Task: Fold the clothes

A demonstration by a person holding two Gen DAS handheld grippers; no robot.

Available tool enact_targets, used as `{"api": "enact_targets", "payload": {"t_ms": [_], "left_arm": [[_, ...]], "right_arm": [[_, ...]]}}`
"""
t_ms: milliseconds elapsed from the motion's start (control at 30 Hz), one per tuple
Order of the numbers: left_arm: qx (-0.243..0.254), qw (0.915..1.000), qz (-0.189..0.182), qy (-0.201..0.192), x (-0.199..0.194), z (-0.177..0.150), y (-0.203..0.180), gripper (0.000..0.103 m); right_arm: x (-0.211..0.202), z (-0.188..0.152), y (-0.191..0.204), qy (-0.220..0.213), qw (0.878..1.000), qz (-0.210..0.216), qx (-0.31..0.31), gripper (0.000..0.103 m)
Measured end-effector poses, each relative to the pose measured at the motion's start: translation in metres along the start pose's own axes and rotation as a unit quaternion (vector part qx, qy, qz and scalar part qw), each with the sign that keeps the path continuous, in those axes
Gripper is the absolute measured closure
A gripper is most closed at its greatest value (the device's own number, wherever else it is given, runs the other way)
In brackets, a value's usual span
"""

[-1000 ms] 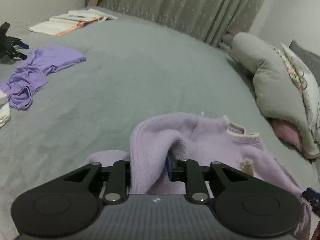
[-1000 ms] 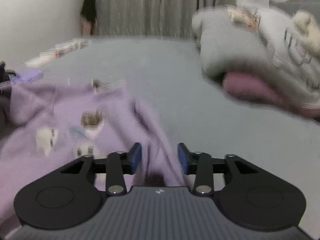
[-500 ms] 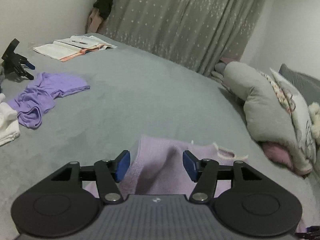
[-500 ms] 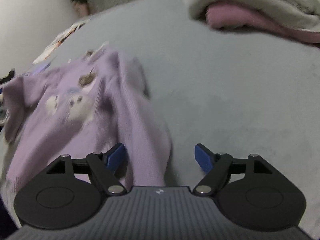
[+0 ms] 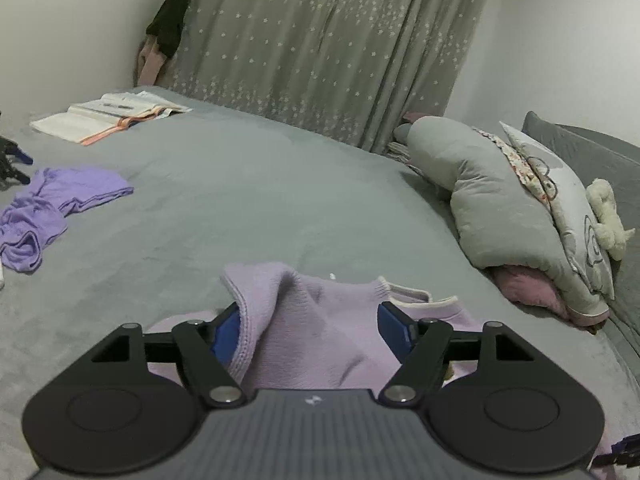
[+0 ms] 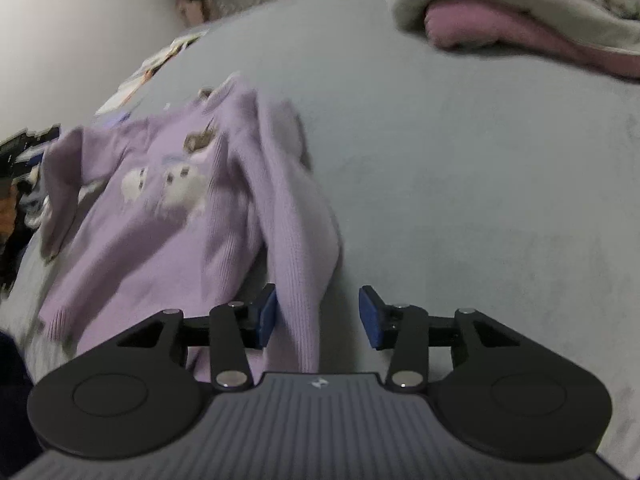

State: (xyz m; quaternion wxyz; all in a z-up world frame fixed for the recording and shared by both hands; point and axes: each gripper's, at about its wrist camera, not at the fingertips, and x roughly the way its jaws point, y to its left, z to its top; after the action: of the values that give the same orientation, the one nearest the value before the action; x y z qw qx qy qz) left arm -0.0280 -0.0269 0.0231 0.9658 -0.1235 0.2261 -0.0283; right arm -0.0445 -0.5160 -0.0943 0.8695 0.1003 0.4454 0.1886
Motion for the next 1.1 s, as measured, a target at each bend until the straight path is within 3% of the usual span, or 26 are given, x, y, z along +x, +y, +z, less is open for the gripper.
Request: {"api": "enact_targets", "payload": {"t_ms": [67,133,167,233,300,367,400,500,533,567,633,700,767,800,900,1000,1033,1067,1100], "left_arm": [[0.004,0.9992,-0.014,-0.037,-0.016,0.002,-0.001,0.023],[0.01,0.9961,-0.042,-0.077,-0.029,0.004,0.001,0.022],[0.013,0.9936,-0.056,-0.097,-0.036,0.005,0.002,0.022],[0.018,0.9903,-0.074,-0.116,-0.042,0.005,0.0,0.022],[0.017,0.9815,-0.128,-0.142,-0.05,0.005,-0.003,0.022],[0.015,0.971,-0.175,-0.162,-0.058,0.004,-0.006,0.021],[0.016,0.9646,-0.197,-0.174,-0.062,0.003,-0.009,0.02],[0.033,0.9383,-0.252,-0.234,-0.078,-0.002,-0.019,0.012],[0.033,0.9349,-0.259,-0.24,-0.08,-0.003,-0.02,0.001],[0.028,0.9235,-0.282,-0.258,-0.082,-0.006,-0.021,0.001],[0.025,0.9168,-0.295,-0.268,-0.083,-0.008,-0.024,0.001],[0.032,0.9142,-0.298,-0.272,-0.081,-0.008,-0.028,0.001],[0.043,0.9133,-0.299,-0.273,-0.078,-0.008,-0.035,0.001],[0.038,0.9142,-0.3,-0.27,-0.074,-0.008,-0.034,0.001],[0.021,0.9166,-0.302,-0.261,-0.064,-0.007,-0.032,0.001],[-0.011,0.9225,-0.292,-0.252,-0.058,-0.006,-0.026,0.001],[-0.021,0.929,-0.278,-0.243,-0.055,-0.006,-0.025,0.001],[-0.032,0.9354,-0.263,-0.234,-0.052,-0.006,-0.024,0.001],[-0.042,0.9414,-0.247,-0.225,-0.048,-0.006,-0.023,0.001]], "right_arm": [[0.006,0.001,0.002,0.009,1.0,-0.008,-0.007,0.084],[0.004,0.002,0.005,0.004,1.0,-0.027,-0.012,0.086],[-0.004,0.005,0.007,-0.015,0.999,-0.041,-0.013,0.092],[-0.019,0.01,0.011,-0.051,0.996,-0.075,-0.019,0.094],[-0.04,0.019,0.021,-0.103,0.981,-0.157,-0.041,0.094],[-0.049,0.023,0.028,-0.132,0.97,-0.195,-0.052,0.095],[-0.058,0.03,0.036,-0.168,0.954,-0.239,-0.063,0.095],[-0.066,0.041,0.047,-0.211,0.919,-0.321,-0.087,0.103],[-0.067,0.044,0.049,-0.223,0.908,-0.343,-0.092,0.103],[-0.07,0.049,0.048,-0.233,0.901,-0.355,-0.093,0.103],[-0.073,0.064,0.044,-0.252,0.888,-0.374,-0.091,0.103],[-0.06,0.071,0.033,-0.252,0.89,-0.37,-0.084,0.103],[-0.046,0.07,0.021,-0.232,0.91,-0.339,-0.063,0.098],[-0.031,0.067,0.004,-0.203,0.937,-0.282,-0.024,0.096],[-0.024,0.06,-0.017,-0.187,0.954,-0.232,0.039,0.077],[-0.036,0.044,-0.044,-0.211,0.952,-0.177,0.135,0.041],[-0.038,0.039,-0.047,-0.214,0.949,-0.174,0.151,0.014],[-0.044,0.03,-0.057,-0.22,0.943,-0.17,0.183,0.005],[-0.047,0.023,-0.063,-0.224,0.938,-0.175,0.2,0.005]]}}
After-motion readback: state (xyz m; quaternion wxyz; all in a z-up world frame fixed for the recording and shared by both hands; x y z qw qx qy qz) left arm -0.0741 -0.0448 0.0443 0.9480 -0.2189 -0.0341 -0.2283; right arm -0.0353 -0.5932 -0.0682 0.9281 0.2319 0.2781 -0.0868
